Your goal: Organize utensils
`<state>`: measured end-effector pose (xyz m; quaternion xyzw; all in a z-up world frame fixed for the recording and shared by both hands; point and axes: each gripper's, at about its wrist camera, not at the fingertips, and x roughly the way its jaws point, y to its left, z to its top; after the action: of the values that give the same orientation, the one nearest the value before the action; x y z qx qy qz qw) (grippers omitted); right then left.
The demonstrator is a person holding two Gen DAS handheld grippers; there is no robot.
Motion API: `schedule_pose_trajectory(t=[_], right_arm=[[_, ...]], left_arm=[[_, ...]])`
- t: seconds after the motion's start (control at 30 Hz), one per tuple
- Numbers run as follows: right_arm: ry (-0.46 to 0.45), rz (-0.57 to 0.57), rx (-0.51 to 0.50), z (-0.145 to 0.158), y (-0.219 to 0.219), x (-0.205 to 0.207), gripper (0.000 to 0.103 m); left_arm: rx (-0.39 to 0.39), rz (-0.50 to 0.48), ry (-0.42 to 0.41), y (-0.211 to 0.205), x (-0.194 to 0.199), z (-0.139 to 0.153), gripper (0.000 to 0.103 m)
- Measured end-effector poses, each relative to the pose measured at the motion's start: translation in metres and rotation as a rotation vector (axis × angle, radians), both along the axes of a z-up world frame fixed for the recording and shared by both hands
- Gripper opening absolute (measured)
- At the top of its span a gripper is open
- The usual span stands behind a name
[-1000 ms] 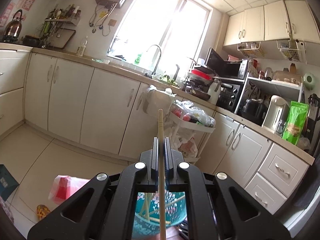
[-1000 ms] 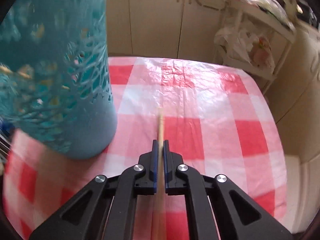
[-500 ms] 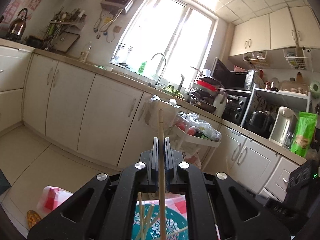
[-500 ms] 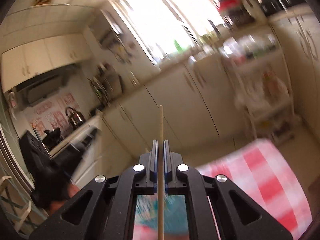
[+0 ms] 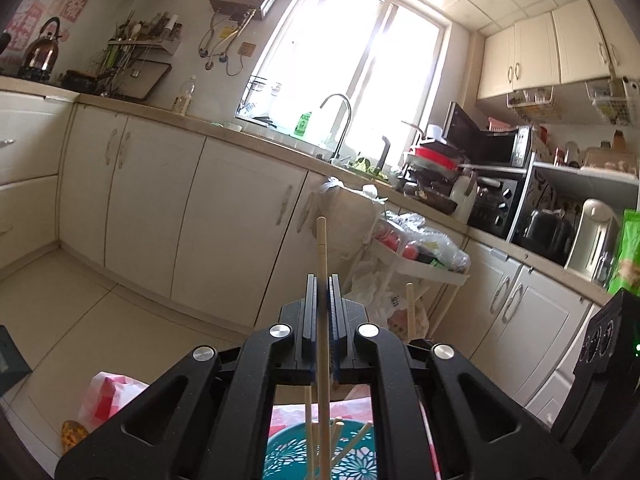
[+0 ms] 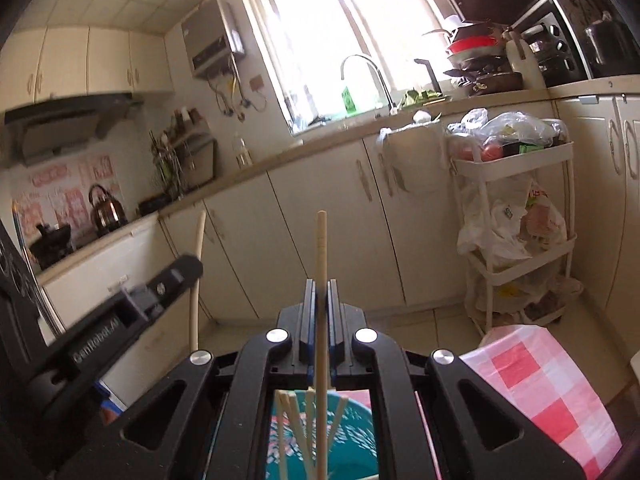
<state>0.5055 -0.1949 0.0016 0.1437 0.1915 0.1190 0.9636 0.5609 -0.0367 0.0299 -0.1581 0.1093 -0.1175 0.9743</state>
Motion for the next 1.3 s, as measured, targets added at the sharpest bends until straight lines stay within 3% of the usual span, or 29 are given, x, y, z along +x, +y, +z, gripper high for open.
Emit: schedule_pose_trajectory(t=[0.27, 0.4, 0.53, 0.63, 0.7, 0.9, 1.17, 1.3], right_arm=[[0.084, 0.042, -0.026, -0.024, 0.004, -0.006, 0.008], [0.111, 0.042, 0.000, -0.028, -0.008, -0.022, 0.020], [0.127, 0.034, 0.018, -0.028, -0.026, -0.045, 0.025], [0.147, 0.027, 0.035, -0.031, -0.043, -0.070, 0.027], [0.161, 0.024, 0.033, -0.032, -0.051, -0.085, 0.028], [0.181, 0.003, 0.018, -0.037, -0.073, -0.142, 0.032], [0.161, 0.012, -0.047, -0.029, -0.069, -0.209, 0.042], [0.149, 0.021, -0.070, -0.018, -0.058, -0.242, 0.053]], left_arm=[[0.065, -0.018, 0.045, -0.004, -0.001, -0.007, 0.005], [0.087, -0.028, 0.078, -0.001, -0.008, -0.013, 0.005], [0.130, -0.025, 0.109, -0.001, -0.025, -0.016, 0.008], [0.164, -0.013, 0.119, -0.003, -0.045, -0.016, 0.020], [0.191, 0.004, 0.127, -0.006, -0.063, -0.015, 0.035], [0.262, 0.078, 0.157, -0.014, -0.126, -0.015, 0.058], [0.309, 0.134, 0.234, -0.017, -0.207, -0.028, 0.083], [0.314, 0.138, 0.270, -0.016, -0.248, -0.032, 0.092]])
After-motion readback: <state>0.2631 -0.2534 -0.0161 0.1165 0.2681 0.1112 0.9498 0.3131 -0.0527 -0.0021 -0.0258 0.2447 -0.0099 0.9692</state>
